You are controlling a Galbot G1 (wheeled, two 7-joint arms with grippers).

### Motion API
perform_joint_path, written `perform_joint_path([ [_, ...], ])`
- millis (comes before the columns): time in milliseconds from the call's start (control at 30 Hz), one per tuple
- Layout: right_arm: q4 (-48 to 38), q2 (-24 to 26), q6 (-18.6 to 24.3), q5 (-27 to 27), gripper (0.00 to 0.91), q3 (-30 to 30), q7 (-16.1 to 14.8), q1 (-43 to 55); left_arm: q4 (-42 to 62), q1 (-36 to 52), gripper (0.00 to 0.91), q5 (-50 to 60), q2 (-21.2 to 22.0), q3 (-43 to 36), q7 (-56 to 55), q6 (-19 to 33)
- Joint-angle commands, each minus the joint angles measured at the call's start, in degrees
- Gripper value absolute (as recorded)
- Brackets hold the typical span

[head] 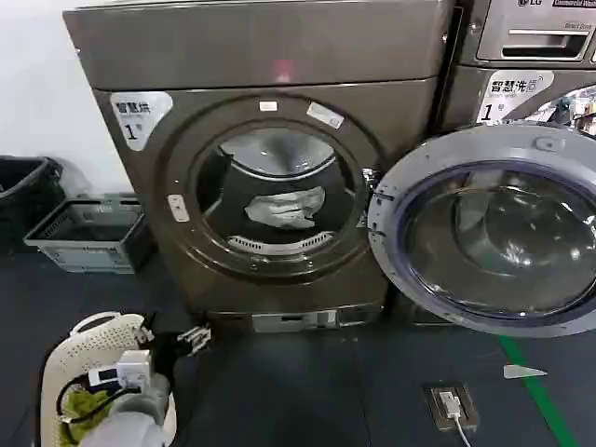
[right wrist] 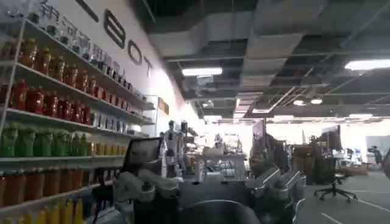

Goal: Grasp the clothes from the dryer.

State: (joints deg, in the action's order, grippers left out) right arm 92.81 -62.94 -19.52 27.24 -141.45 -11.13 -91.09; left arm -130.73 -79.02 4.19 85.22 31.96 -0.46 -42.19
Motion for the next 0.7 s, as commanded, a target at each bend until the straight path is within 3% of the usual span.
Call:
perform_joint_path([
  [33,-0.44,0.16,2.89,1.25,0.907,1.21,3.61,-0.03,-0.12,-0.06,0.907,0.38,0.32,-0.04,-0.02,-2.81],
  [100,-1.05,-0.05,6.88,1.1,0.907,2.49,4.3,0.08,-0.21,-0.23,0.907,0.3,0.41,-0.07,-0.01,-2.81],
  [267,-1.04,-0.25,7.73,0.41,0.907,3.19,3.99,0.29,-0.74,-0.8,0.907,0.36,0.44,-0.04,-0.01,-2.81],
  [700,-0.71,-0.41,6.18,0.35,0.907,4.05,4.95,0.47,-1.57,-1.25,0.907,0.67,0.51,-0.29,-0.05,-2.81],
])
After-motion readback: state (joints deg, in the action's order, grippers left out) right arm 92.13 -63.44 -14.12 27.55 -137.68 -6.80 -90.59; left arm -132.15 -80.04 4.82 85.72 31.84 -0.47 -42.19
